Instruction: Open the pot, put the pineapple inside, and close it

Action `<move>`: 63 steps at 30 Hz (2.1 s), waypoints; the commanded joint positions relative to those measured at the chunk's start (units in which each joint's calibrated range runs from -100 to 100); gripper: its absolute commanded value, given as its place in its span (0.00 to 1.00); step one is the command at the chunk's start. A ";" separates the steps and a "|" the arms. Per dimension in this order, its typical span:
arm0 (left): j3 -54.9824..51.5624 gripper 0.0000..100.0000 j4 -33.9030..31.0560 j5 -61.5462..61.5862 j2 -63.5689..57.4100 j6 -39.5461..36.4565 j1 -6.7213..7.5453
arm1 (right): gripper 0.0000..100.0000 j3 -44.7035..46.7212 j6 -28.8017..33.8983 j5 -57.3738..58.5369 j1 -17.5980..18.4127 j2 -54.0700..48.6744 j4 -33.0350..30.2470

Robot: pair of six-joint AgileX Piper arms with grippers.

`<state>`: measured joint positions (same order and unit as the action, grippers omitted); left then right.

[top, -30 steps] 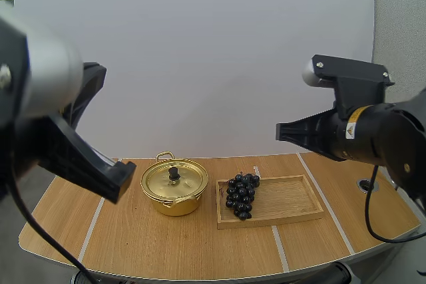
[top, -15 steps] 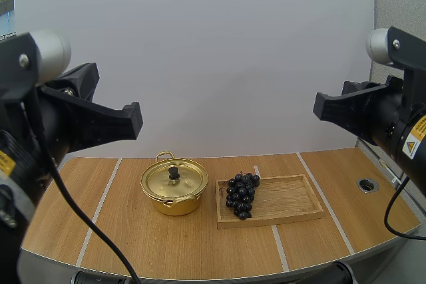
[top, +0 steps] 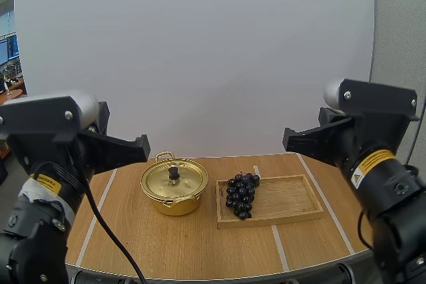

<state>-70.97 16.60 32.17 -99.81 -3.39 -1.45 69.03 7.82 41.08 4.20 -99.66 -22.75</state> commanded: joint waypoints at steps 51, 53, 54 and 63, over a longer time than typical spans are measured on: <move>-29.03 0.00 -0.14 -3.45 -0.19 0.95 -0.02 | 0.00 30.97 -21.78 -12.65 -4.93 -0.34 21.16; -29.03 0.00 -0.14 -3.45 -0.19 0.95 -0.02 | 0.00 30.97 -23.51 -12.65 -4.93 -0.34 22.75; -29.03 0.00 -0.14 -3.24 -0.19 0.95 -0.02 | 0.00 30.97 -23.78 -12.42 -4.93 -0.34 23.09; -29.03 0.00 -0.14 -1.14 -0.19 0.86 -0.02 | 0.00 30.97 -23.78 -9.85 -4.93 -0.34 24.20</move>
<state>-99.96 16.60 29.70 -99.81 -2.65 -1.45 100.00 -15.41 29.75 -0.45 -99.75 0.41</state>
